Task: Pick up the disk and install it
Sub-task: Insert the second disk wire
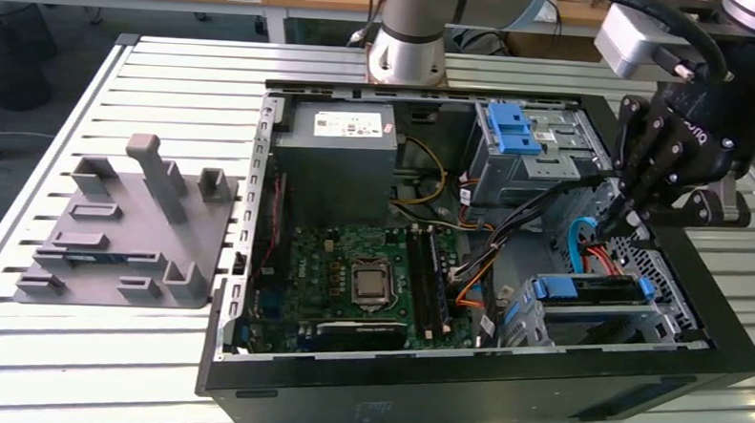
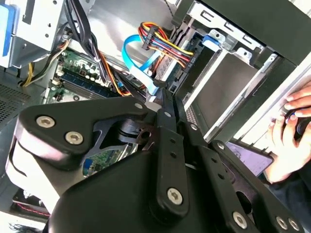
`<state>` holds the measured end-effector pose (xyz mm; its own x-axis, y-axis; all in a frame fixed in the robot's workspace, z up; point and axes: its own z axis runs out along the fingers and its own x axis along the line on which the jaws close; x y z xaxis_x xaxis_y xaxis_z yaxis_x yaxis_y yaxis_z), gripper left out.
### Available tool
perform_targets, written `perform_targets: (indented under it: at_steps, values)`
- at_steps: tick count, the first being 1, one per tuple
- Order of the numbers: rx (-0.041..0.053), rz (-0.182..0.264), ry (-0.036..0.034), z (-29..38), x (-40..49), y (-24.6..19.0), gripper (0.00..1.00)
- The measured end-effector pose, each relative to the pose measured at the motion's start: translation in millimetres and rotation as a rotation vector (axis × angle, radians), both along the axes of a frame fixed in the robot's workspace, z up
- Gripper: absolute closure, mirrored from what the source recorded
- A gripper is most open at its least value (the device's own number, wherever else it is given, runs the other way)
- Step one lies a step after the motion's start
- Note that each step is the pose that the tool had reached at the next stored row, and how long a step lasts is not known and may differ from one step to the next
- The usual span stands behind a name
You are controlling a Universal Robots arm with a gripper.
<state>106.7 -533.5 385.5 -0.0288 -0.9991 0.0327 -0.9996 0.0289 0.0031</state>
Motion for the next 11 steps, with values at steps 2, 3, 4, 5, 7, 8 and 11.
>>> perform_targets:
  at_steps: [2,3,4,5,7,8,11]
  values:
    - [-0.0002,0.0,0.0013,-0.1,0.0,2.0,0.82]
    - [-0.0003,0.0,0.002,-0.1,0.0,3.3,0.82]
    - [-0.0002,0.0,0.0027,-0.3,-0.1,4.1,0.82]
    - [-0.0002,0.0,0.0035,-0.4,-0.1,4.8,0.82]
    - [-0.0001,0.0,0.0057,-1.6,-0.1,5.7,0.81]
    - [0.0,0.0,0.0066,-2.7,-0.1,5.9,0.75]
    - [0.0001,0.0,0.0115,-6.2,-0.1,6.1,0.75]
